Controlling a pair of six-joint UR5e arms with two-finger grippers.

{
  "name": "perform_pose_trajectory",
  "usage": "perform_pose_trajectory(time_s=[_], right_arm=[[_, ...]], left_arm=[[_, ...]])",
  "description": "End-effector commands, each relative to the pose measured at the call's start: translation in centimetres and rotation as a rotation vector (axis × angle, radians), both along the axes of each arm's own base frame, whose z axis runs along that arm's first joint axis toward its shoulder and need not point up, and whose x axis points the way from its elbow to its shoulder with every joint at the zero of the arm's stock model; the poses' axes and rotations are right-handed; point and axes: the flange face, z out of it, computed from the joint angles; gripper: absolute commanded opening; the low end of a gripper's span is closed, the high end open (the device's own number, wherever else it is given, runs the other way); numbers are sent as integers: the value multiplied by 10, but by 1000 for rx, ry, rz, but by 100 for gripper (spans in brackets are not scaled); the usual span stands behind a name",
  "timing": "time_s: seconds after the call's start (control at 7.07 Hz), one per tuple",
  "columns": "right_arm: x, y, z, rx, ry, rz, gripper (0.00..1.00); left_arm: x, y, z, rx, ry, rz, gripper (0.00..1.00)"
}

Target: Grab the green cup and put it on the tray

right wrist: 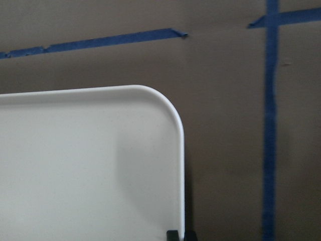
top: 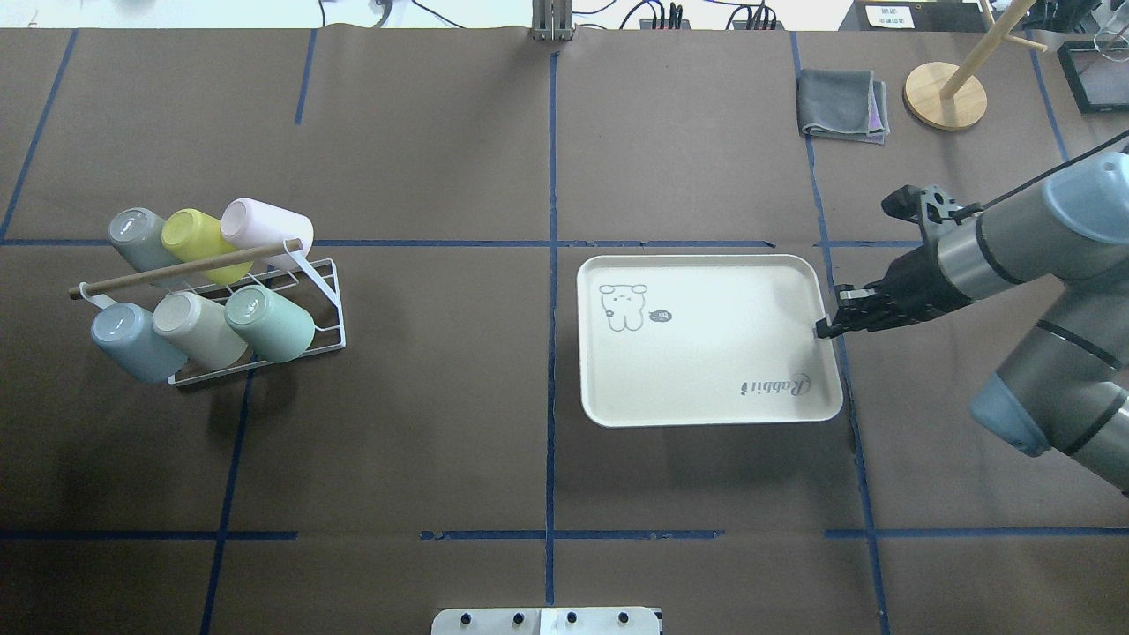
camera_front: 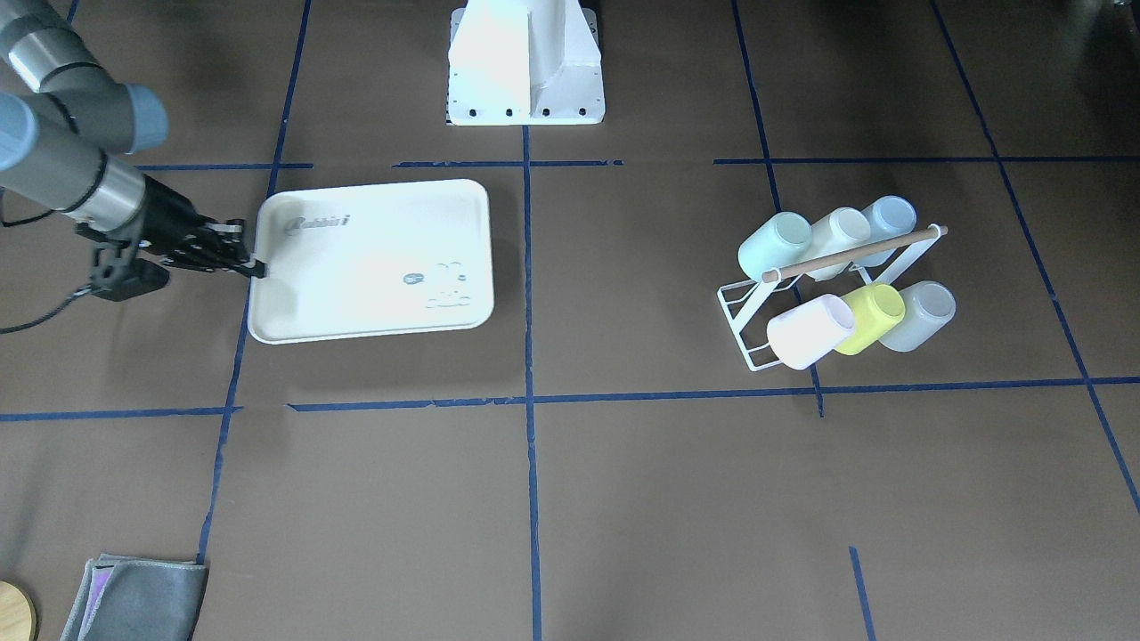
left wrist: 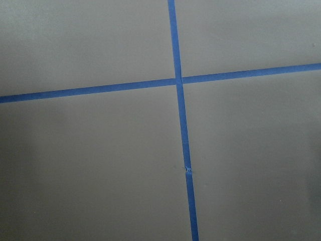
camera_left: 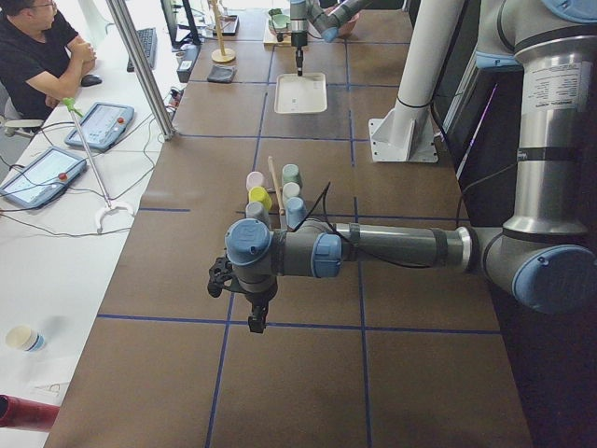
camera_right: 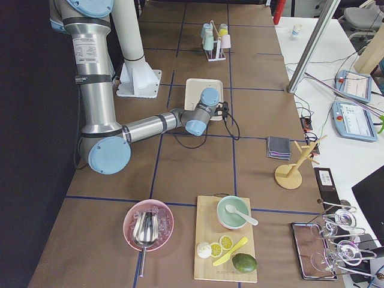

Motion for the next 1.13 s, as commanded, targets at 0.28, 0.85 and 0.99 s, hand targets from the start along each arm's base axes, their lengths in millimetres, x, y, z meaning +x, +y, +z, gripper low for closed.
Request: perform_pose_trajectory(time_s=[0.28,0.85,0.99], right_arm=[[-133,17,-109,-26,97,22,0],[-160,37,-100,-68,135,57,1],[-161,40,-101,-58,131,45,8]], left_arm=[[0,-1,0,0,2,0,100],[0,-2,-3,6,4,0,100],[0,-2,-4,8,5,0,100]])
